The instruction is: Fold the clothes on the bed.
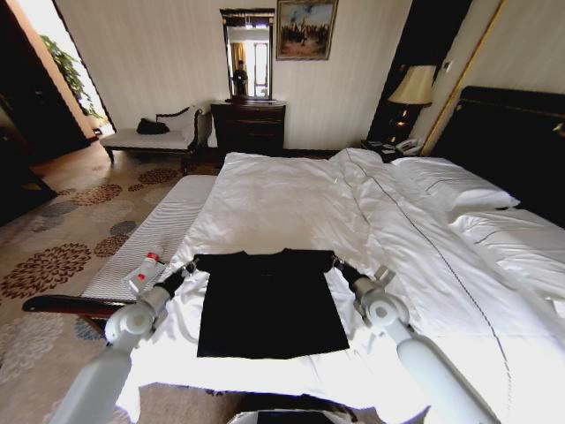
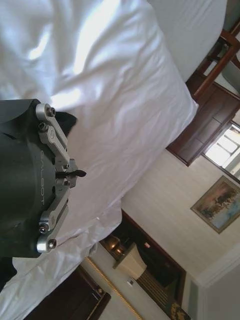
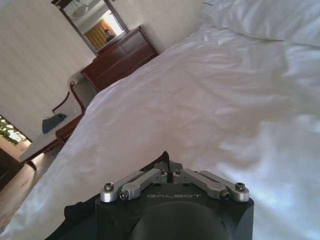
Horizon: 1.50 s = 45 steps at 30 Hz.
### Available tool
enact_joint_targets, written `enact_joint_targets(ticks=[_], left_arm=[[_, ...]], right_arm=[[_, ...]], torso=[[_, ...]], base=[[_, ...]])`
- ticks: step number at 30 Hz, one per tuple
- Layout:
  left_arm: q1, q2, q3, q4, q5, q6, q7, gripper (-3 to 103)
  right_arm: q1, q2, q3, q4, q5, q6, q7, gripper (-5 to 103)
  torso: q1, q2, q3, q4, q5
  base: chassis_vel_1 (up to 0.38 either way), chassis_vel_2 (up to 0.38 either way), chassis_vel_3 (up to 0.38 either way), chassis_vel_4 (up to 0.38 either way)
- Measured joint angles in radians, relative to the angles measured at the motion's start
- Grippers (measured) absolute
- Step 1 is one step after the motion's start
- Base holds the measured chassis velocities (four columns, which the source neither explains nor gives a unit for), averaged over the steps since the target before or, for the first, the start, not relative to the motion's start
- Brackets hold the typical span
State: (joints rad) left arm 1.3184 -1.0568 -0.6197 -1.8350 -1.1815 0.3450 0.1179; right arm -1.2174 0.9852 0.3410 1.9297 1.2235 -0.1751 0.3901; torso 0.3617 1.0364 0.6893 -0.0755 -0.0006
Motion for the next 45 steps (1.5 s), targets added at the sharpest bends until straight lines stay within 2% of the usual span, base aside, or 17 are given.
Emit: enact_joint_targets(ticks=[9, 14, 17, 22, 45], left_arm=[[0.082, -0.023, -0.014, -0.031, 0.065, -0.005, 0.007, 0], [0.12, -0.021, -0.038, -0.051, 0.093, 0.001, 0.01, 0], [0.154, -0.01, -0.062, -0.068, 0.105, 0.011, 0.022, 0], [0.185, -0.005, -0.068, -0.079, 0.14, 0.014, 0.052, 0], [0.256, -0.024, -0.063, -0.119, 0.201, 0.006, 0.135, 0]], right_arm=[[-0.157, 0.009, 0.059, 0.052, -0.046, 0.019, 0.008, 0], [-0.216, 0.036, 0.077, 0.072, -0.082, 0.025, 0.007, 0], [-0.258, 0.082, 0.073, 0.082, -0.127, 0.026, 0.007, 0], [-0.273, 0.122, 0.065, 0.085, -0.159, 0.029, 0.007, 0], [-0.306, 0.149, 0.082, 0.094, -0.196, 0.038, 0.007, 0]], torso=[[0.0, 0.0, 0.0, -0.0003, 0.0], [0.0, 0.0, 0.0, 0.0, 0.0], [0.0, 0.0, 0.0, -0.0001, -0.0001], [0.0, 0.0, 0.0, -0.0001, 0.0], [0.0, 0.0, 0.0, 0.0, 0.0001]], base=[[0.0, 0.0, 0.0, 0.0], [0.0, 0.0, 0.0, 0.0], [0.0, 0.0, 0.0, 0.0], [0.0, 0.0, 0.0, 0.0], [0.0, 0.0, 0.0, 0.0]])
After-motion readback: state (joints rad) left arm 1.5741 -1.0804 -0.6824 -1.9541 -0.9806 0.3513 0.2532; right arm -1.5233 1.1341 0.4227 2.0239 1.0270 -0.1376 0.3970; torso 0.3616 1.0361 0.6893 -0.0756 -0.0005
